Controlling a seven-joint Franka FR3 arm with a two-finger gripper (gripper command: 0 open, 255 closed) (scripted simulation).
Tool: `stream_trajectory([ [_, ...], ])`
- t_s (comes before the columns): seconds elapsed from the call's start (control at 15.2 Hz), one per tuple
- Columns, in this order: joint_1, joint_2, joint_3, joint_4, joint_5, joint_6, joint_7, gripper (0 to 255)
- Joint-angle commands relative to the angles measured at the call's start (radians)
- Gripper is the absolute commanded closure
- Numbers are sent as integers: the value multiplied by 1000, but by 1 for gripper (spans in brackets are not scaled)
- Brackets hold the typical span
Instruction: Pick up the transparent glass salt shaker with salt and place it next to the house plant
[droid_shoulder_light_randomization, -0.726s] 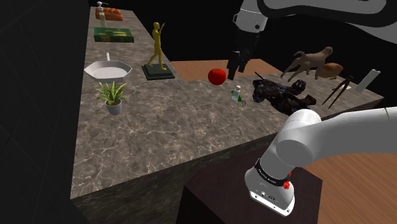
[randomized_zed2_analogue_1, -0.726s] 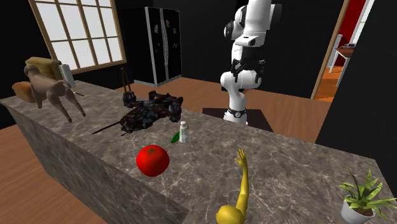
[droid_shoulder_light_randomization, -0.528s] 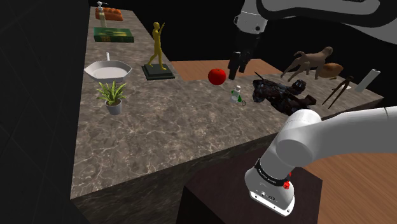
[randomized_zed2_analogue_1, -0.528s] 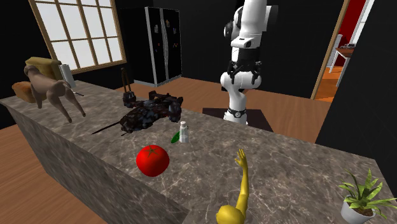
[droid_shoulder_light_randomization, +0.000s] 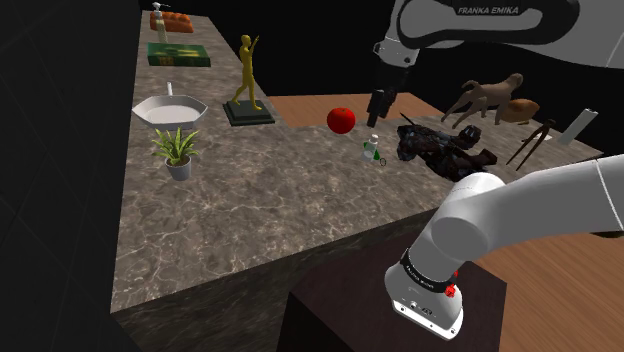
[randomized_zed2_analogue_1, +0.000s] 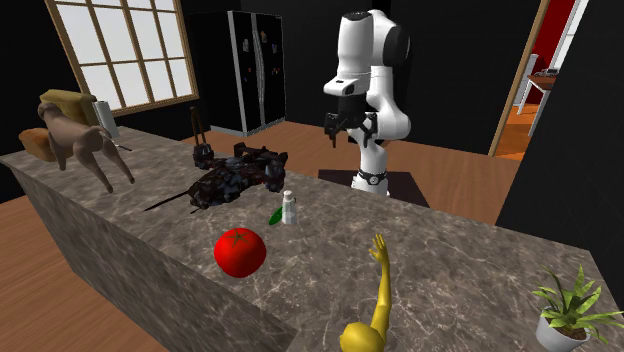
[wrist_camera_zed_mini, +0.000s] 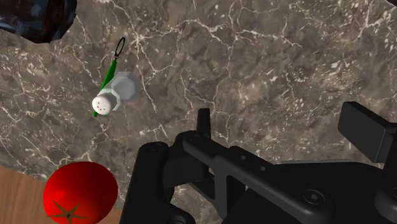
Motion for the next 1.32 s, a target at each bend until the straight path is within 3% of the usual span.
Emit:
stream_trajectory([
  [0.0, -7, 38, -47, -5, -16, 46, -49, 0],
  [0.53, -5, 269, -253, 71, -20, 202, -277, 0],
  [0.79, 12, 421, -356, 141, 36, 270, -413, 0],
  [0.99, 23, 556, -425, 208, 115, 310, -534, 0],
  [1.25, 22, 599, -438, 194, 145, 357, -566, 0],
])
